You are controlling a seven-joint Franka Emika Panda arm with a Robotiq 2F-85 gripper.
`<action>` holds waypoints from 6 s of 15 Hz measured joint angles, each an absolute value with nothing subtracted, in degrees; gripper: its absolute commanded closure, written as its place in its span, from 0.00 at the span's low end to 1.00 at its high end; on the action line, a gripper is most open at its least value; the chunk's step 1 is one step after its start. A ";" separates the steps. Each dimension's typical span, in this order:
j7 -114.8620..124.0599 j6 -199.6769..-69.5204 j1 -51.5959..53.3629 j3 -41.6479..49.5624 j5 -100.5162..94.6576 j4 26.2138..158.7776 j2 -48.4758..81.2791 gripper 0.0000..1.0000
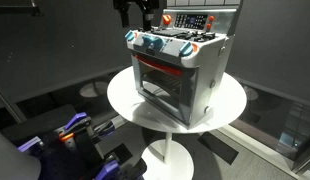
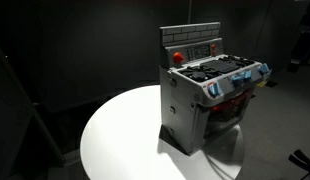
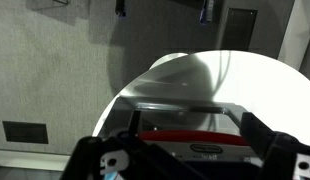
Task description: Press a button on the top right side of the stove
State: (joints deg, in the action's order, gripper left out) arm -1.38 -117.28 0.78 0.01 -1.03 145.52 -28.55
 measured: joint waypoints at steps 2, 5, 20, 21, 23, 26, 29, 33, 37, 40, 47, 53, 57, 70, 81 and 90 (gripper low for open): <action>-1.38 -117.28 0.78 0.01 -1.03 145.52 -28.55 0.00; -1.38 -117.28 0.78 0.01 -1.03 145.52 -28.55 0.00; 0.89 -126.48 -0.57 0.01 -2.15 137.75 -22.05 0.00; 1.32 -127.36 -0.91 0.01 -2.61 136.37 -20.50 0.00; 2.23 -129.25 -1.49 0.01 -3.43 133.77 -17.32 0.00; 4.09 -132.41 -1.98 0.01 -5.70 129.98 -12.50 0.00; 6.86 -135.72 -2.51 0.01 -9.06 126.24 -7.76 0.00; 10.34 -138.17 -3.14 0.46 -13.29 121.23 -1.89 0.00; 12.08 -138.85 -3.17 1.41 -14.98 116.35 3.27 0.00; 12.69 -138.95 -2.98 2.03 -15.44 113.03 6.53 0.00; 13.38 -138.96 -1.82 2.92 -15.57 107.20 11.41 0.00; 13.39 -138.94 -0.77 3.60 -15.57 104.81 13.24 0.00; 13.39 -138.94 -0.71 3.75 -15.57 104.19 13.78 0.00; 12.63 -124.76 -0.44 3.28 -13.39 103.66 11.30 0.00; 3.98 -103.97 -0.51 2.50 -2.69 106.52 2.12 0.00; 3.06 -103.90 -0.49 1.86 -2.55 116.76 -9.84 0.00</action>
State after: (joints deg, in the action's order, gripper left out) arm 3.06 -103.90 -0.49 1.86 -2.55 116.76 -9.84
